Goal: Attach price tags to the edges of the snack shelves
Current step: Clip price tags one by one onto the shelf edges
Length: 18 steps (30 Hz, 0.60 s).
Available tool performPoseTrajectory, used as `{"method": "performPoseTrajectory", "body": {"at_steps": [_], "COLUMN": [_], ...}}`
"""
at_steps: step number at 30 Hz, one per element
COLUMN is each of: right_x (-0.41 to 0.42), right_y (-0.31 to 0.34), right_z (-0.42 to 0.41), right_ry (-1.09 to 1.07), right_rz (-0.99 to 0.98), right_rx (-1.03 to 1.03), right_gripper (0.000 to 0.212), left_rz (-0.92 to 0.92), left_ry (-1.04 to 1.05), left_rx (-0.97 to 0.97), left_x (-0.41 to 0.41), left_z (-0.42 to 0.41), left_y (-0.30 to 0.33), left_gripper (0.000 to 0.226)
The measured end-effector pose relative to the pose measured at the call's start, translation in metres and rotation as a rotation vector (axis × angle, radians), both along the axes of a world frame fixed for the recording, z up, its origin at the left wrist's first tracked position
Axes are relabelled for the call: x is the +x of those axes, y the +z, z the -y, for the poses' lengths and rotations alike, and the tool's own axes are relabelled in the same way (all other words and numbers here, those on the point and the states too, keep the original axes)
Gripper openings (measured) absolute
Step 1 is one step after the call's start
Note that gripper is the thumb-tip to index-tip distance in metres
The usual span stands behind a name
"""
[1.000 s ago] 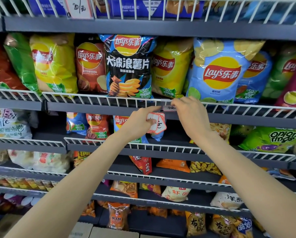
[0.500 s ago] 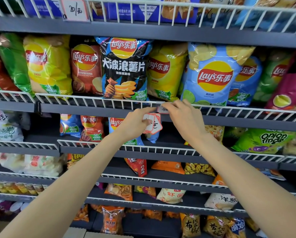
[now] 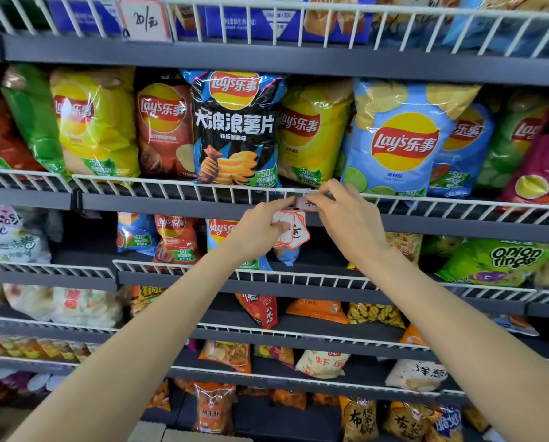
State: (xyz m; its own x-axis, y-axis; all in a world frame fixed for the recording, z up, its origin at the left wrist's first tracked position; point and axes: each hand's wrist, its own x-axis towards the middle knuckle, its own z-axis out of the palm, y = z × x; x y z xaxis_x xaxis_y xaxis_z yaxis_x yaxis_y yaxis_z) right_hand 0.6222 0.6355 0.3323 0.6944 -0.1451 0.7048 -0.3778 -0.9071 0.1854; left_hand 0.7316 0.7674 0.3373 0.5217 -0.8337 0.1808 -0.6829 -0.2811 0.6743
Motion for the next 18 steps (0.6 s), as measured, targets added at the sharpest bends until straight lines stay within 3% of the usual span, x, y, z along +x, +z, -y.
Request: {"method": "performPoseTrajectory", "body": {"at_steps": [13, 18], "right_x": [-0.002, -0.004], "right_y": [-0.006, -0.009], "right_z": [0.002, 0.002], "right_ry": [-0.006, 0.027], "right_rz": [0.034, 0.050], "right_rx": [-0.005, -0.050], "right_gripper": [0.036, 0.049], "left_rz": [-0.304, -0.360], "left_ry": [0.056, 0.182], "left_rx": [-0.171, -0.309], "left_x": [-0.003, -0.013], "left_z": [-0.001, -0.004], "left_y": [0.004, 0.005], "left_gripper": [0.045, 0.031]}}
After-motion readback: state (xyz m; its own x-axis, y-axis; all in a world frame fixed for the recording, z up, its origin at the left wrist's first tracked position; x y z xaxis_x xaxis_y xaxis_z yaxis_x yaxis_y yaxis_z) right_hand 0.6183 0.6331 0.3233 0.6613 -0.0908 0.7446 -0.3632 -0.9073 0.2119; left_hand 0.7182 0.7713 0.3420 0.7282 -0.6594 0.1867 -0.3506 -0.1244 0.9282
